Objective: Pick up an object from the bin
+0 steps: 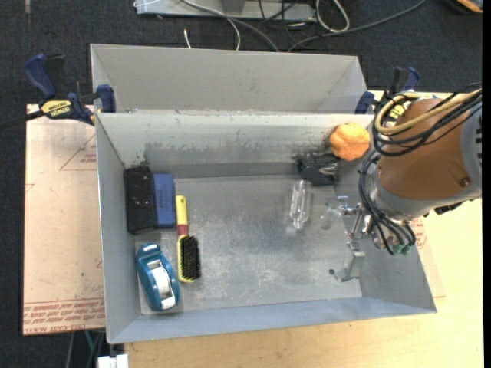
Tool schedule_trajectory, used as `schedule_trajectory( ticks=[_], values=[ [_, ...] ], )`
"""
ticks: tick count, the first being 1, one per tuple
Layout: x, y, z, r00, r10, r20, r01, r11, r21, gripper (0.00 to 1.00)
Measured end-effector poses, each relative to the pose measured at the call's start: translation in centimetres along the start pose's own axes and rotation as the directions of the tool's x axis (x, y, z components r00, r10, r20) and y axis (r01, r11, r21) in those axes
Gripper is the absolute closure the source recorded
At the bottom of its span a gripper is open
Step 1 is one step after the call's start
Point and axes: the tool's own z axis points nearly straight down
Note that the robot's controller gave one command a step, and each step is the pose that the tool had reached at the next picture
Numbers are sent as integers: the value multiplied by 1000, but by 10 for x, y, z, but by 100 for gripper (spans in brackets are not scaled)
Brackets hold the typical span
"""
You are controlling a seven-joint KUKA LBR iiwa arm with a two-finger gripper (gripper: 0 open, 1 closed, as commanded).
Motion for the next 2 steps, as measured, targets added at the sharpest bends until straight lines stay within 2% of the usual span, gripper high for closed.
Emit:
schedule_trajectory(
  ticks=[1, 2],
  values=[
    [-2, 0, -4, 1000, -3, 8, 3, 1000, 1, 0],
    [-40, 8, 48, 982, -188, 11, 188, 982, 3, 0]
  ],
)
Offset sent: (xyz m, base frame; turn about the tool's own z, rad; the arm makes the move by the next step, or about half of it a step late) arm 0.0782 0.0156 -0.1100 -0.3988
